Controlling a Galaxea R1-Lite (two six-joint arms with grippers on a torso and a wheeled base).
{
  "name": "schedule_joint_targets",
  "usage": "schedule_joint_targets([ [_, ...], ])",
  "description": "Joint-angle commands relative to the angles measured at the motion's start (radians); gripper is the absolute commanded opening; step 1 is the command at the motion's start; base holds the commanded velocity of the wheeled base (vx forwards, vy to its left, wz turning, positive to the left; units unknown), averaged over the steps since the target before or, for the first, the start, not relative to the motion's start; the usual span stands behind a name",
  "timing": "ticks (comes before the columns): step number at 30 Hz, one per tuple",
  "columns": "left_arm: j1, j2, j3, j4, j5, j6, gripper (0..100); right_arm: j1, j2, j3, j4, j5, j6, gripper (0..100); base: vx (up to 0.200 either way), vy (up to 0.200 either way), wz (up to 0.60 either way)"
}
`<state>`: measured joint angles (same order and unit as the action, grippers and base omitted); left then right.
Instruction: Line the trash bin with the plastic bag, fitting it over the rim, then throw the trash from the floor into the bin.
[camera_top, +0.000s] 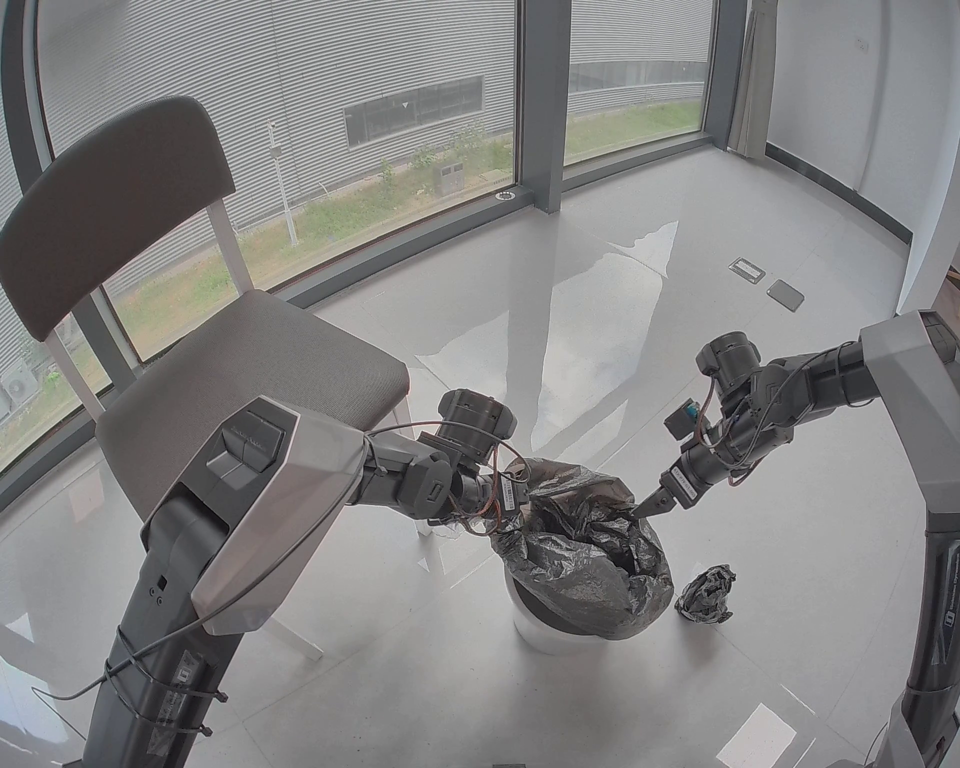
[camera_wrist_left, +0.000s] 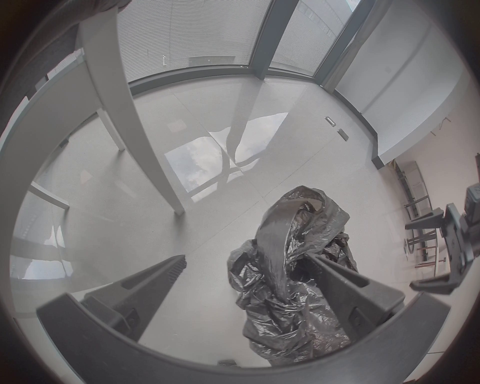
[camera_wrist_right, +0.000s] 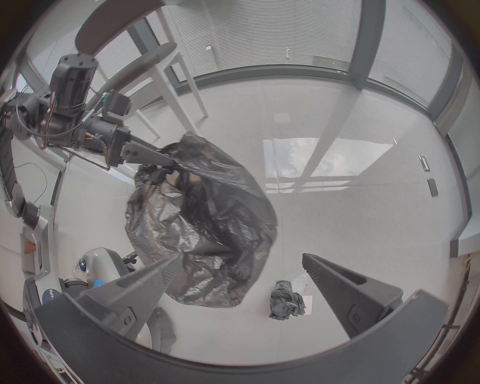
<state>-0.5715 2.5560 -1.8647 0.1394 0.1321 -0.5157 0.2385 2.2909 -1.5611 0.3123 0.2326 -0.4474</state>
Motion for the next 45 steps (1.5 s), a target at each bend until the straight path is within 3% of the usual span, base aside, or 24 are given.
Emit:
schedule_joint_targets([
  [1,0.002,-0.059,0.061,-0.006,0.024,0.008,100,0.064,0.001,0.052,-0.036,-0.006,0.0,100,0.0,0.0,0.0],
  [8,-0.002,-0.207,0.17,-0.015,0.041,0.006,100,0.162,0.094,0.061,-0.101,-0.036,0.003,100,0.0,0.0,0.0],
  [17,-0.005,-0.365,0.298,-0.089,0.04,0.006,100,0.205,0.21,-0.027,-0.124,-0.042,0.006,100,0.0,0.0,0.0],
  [21,-0.019,-0.41,0.366,-0.139,0.04,0.006,100,0.223,0.272,-0.109,-0.114,-0.084,0.006,100,0.0,0.0,0.0],
  [30,-0.022,-0.448,0.456,-0.231,0.034,0.008,100,0.252,0.274,-0.152,0.002,-0.081,0.007,100,0.0,0.0,0.0],
  [45,-0.027,-0.468,0.544,-0.32,0.03,0.01,100,0.321,0.297,-0.168,0.022,-0.076,0.009,100,0.0,0.0,0.0],
])
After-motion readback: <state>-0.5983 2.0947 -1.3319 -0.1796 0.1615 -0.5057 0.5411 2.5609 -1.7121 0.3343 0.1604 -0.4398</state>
